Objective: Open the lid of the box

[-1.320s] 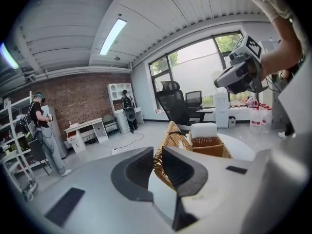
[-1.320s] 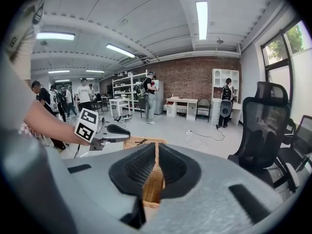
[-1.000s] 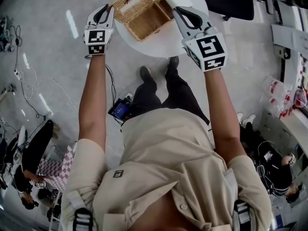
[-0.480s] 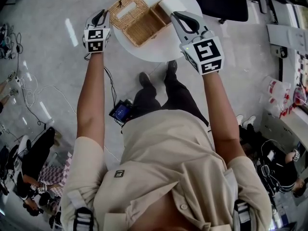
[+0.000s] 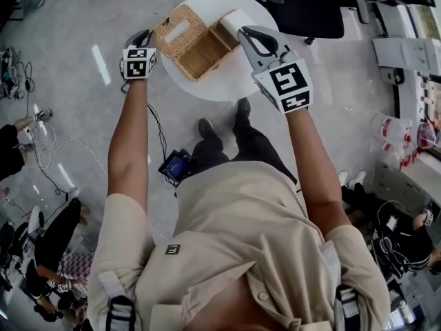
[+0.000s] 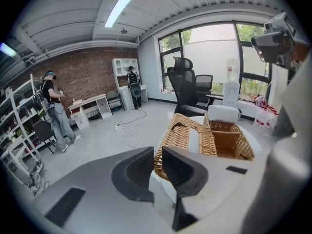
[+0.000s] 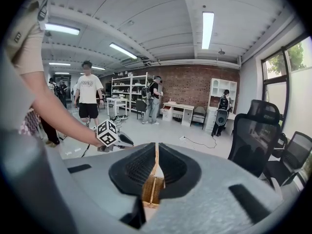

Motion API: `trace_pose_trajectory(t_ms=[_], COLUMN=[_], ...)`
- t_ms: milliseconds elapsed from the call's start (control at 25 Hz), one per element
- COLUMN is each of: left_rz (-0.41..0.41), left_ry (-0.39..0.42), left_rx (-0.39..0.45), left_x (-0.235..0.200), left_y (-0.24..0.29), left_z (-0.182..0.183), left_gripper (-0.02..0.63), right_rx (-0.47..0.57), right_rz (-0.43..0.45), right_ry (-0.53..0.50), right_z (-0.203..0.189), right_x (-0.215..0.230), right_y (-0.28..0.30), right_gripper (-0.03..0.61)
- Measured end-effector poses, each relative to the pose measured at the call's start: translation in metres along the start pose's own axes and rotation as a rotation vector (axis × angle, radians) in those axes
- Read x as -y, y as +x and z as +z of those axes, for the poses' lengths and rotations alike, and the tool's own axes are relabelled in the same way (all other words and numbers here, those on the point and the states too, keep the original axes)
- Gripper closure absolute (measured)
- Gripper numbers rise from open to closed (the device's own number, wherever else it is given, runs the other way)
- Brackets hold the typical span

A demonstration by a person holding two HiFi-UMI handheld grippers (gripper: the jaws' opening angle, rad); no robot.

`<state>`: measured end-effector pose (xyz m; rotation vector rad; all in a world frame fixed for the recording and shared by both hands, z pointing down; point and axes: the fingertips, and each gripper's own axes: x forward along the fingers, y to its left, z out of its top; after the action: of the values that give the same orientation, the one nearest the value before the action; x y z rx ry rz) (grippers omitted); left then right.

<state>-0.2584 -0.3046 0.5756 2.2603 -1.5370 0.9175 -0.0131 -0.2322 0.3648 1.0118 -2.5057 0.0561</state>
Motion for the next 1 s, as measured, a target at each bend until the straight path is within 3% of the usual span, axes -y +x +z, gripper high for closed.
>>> trace_pose_trajectory(t_ms=[240, 440, 680, 1000], left_rz=[-0.036, -0.045, -0.041, -0.102], left_ry=[-0.025, -0.022, -0.016, 0.034], left_rx=[-0.070, -0.054, 0.116, 0.394], left_x=[0.002, 0.004, 0.006, 0.031], left_y=[-0.003, -0.019, -0.064, -0.190], left_z=[-0.015, -0.002, 0.062, 0.179], left_gripper=[0.568, 0.568, 0.568, 0.568], right_rx=[0.008, 0.029, 0.061, 0.112], right_rz=[0.004, 0.009, 0.006, 0.014], right_ry=[-0.028, -0.052, -0.061, -0.027], right_z=[0.016, 0.034, 0.056, 0.092], right_x=[-0.010, -0.017, -0.020, -0.028], right_y=[-0.012, -0.022, -0.032, -0.061], right_gripper=[0.565, 0.565, 0.583, 0.584])
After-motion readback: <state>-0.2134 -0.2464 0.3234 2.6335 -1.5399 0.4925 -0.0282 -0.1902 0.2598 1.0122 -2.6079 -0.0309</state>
